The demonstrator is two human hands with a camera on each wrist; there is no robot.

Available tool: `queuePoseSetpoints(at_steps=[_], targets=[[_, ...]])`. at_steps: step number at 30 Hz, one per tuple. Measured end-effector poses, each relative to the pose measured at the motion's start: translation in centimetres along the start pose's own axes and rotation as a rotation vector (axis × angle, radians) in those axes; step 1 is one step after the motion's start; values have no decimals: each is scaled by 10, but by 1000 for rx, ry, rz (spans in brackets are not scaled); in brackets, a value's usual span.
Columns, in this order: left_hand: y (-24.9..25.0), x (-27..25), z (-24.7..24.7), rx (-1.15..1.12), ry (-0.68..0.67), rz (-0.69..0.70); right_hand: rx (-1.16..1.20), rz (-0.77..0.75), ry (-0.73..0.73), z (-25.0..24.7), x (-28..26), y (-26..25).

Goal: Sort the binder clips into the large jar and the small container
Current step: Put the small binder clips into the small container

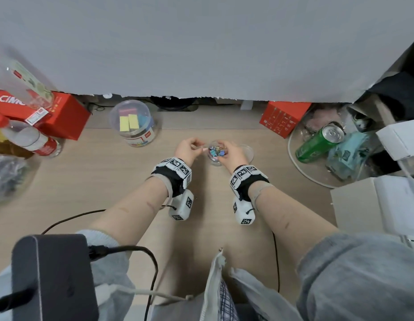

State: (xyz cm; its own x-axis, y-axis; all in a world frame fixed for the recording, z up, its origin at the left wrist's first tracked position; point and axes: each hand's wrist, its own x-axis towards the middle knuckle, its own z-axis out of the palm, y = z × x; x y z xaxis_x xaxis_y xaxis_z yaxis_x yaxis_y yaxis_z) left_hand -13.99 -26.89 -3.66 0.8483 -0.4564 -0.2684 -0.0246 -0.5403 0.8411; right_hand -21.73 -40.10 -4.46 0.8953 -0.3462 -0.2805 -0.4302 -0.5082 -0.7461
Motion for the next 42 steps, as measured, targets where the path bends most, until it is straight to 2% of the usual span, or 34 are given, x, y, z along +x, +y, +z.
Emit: queuePoseSetpoints(at_steps=[7,11,14,19,21,24,29,31,36,42], targets=[[-41,-8,-37,19,-1,-95,52,-63,168,4,-6,5],[-58,-19,-53,117,-45,-110,-196,-14,222,10,-20,-3],[-73,-29,-58,260,-166,-81,-250,-24,172,28,-36,-8],[-83,-51,-59,488,-453,3,-222,96,-54,72,-62,-4],[-87,-57,-57,543,-494,51,-219,112,-91,91,-72,-1],[-92,-61,-50,555,-500,123,-208,120,-86,111,-84,3],[-96,-63,-36,526,-501,164,-88,154,9,132,-89,1],[-97,-64,-32,495,-509,159,-19,181,24,138,-86,-2],[-100,-65,-28,455,-480,126,-24,253,36,140,-76,-7],[-99,-60,-27,446,-492,73,-99,296,-54,133,-66,-14]])
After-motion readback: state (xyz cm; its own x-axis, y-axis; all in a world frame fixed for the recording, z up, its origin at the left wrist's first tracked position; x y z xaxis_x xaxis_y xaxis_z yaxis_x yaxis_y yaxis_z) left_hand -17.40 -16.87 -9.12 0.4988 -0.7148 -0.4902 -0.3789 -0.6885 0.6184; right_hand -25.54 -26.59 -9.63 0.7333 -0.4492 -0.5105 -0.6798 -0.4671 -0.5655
